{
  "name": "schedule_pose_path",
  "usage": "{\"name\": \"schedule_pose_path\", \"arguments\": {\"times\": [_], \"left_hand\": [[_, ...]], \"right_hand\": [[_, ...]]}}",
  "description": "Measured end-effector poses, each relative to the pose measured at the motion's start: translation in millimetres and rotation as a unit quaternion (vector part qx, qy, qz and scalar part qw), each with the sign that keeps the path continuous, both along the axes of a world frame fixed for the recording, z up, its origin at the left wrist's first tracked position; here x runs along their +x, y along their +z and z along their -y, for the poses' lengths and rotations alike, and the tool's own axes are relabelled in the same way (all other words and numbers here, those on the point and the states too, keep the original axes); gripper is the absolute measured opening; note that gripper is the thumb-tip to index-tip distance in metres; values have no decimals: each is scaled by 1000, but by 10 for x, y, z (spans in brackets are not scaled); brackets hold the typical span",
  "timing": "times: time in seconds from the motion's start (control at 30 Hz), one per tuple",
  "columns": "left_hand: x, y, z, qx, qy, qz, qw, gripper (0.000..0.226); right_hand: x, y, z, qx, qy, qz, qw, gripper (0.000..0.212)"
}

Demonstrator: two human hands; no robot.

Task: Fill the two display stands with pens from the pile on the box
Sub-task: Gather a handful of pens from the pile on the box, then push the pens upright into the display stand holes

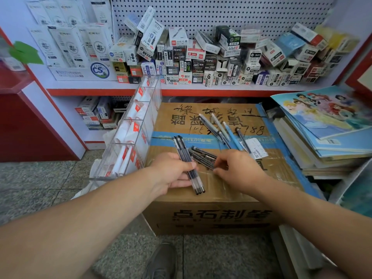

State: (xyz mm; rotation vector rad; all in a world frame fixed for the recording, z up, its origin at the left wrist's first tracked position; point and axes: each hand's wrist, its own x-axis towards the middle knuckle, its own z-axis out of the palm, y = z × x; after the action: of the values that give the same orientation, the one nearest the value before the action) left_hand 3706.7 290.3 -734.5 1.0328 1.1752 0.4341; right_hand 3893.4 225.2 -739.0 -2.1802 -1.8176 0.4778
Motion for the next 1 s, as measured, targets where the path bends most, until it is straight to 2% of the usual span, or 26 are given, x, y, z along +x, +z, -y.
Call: {"name": "schedule_pose_path", "arguments": {"times": [0.17, 0.37, 0.53, 0.77, 0.9, 1.0], "left_hand": [[9, -26, -3, 27, -18, -21, 999, 16], [23, -18, -8, 44, -28, -22, 998, 17], [78, 0, 1, 58, -32, -17, 998, 19], [418, 166, 173, 37, -87, 6, 996, 18], [733, 230, 344, 42, -127, 15, 991, 18], [971, 321, 521, 37, -157, 30, 986, 18]], "right_hand": [[-31, -27, -18, -16, 9, 50, 999, 15], [-33, -51, -46, -53, -22, 16, 998, 14], [51, 3, 84, -15, -69, -79, 994, 9], [256, 215, 439, 18, -109, -233, 966, 11], [441, 348, 705, 42, -135, -262, 955, 6], [624, 500, 996, 74, -170, -271, 945, 11]]}}
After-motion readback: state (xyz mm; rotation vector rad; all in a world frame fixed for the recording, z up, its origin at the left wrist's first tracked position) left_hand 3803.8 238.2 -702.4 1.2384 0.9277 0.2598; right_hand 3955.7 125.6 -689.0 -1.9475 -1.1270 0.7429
